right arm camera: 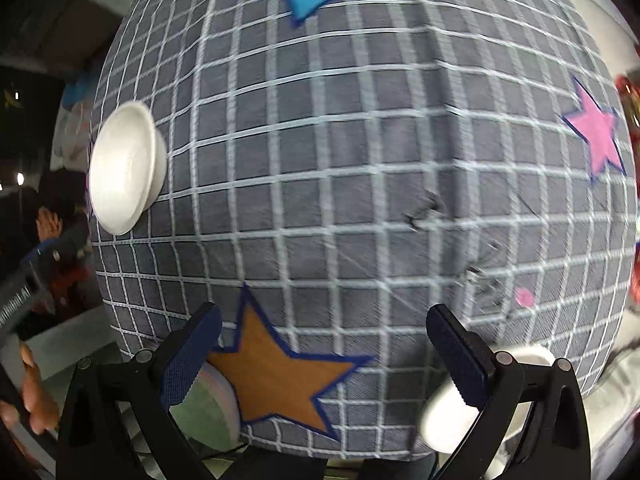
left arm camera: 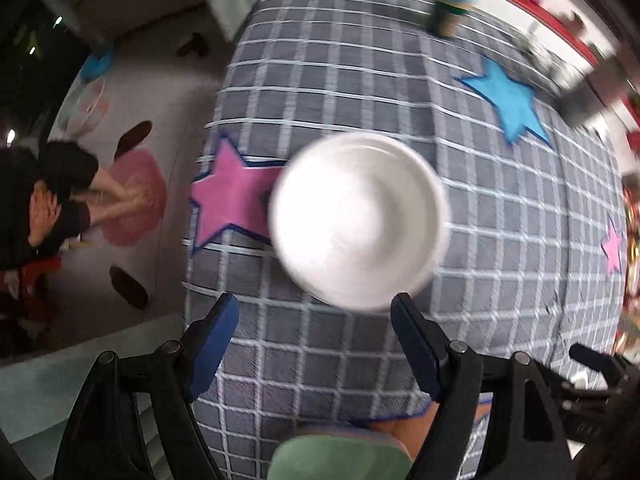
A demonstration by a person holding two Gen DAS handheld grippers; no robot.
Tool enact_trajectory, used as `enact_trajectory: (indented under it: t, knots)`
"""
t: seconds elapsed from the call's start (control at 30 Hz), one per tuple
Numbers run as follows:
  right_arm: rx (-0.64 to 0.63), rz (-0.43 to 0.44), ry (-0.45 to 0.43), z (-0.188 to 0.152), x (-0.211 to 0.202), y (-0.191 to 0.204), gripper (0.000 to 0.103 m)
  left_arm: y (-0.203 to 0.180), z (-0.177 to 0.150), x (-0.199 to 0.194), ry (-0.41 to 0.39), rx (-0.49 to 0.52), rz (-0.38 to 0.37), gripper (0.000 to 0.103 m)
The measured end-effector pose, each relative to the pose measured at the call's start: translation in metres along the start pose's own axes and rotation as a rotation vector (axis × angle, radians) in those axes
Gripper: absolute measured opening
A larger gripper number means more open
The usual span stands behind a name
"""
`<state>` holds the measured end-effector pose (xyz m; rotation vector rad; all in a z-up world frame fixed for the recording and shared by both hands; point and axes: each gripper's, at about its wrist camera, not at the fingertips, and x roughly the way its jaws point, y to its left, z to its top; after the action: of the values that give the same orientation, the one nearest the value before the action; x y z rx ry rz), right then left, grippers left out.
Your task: Organize plates and bowls
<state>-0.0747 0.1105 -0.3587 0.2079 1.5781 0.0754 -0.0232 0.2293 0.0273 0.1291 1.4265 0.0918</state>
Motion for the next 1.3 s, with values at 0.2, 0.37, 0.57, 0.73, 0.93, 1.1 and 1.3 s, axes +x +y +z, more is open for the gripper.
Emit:
enact_trajectory:
  t: [0.2,0.37,0.57,0.73,0.93,1.1,1.3]
  knots:
    - [-0.061,-0.030,0.003,0.032,0.013,0.056,0.103,0.023,0.024,0.028,0.016,-0.015,0.016,0.081]
    - [-0.089,-0.019,-0.016,0.061,0.020,0.093,0.103,0.023,0.042,0.055,0.026,0.027,0.039,0.081]
    - [-0.122,-0.070,-0.008,0.088,0.044,0.122,0.103,0.024,0.053,0.086,0.071,0.039,0.034,0.081]
    - [-0.109,-0.076,-0.016,0.093,0.063,0.124,0.089,0.027,0.060,0.097,0.089,0.038,-0.041,0.065]
    - [-0.058,0.008,0.015,0.105,0.075,0.114,0.046,0.008,0.068,0.095,0.088,0.110,-0.097,0.038]
    - [-0.089,0.050,0.033,0.107,0.086,0.123,0.024,-0.016,0.059,0.090,0.098,0.142,-0.107,0.035]
    - [-0.079,0.034,0.047,0.083,0.094,0.105,0.024,-0.055,0.027,0.082,0.113,0.202,-0.113,0.035]
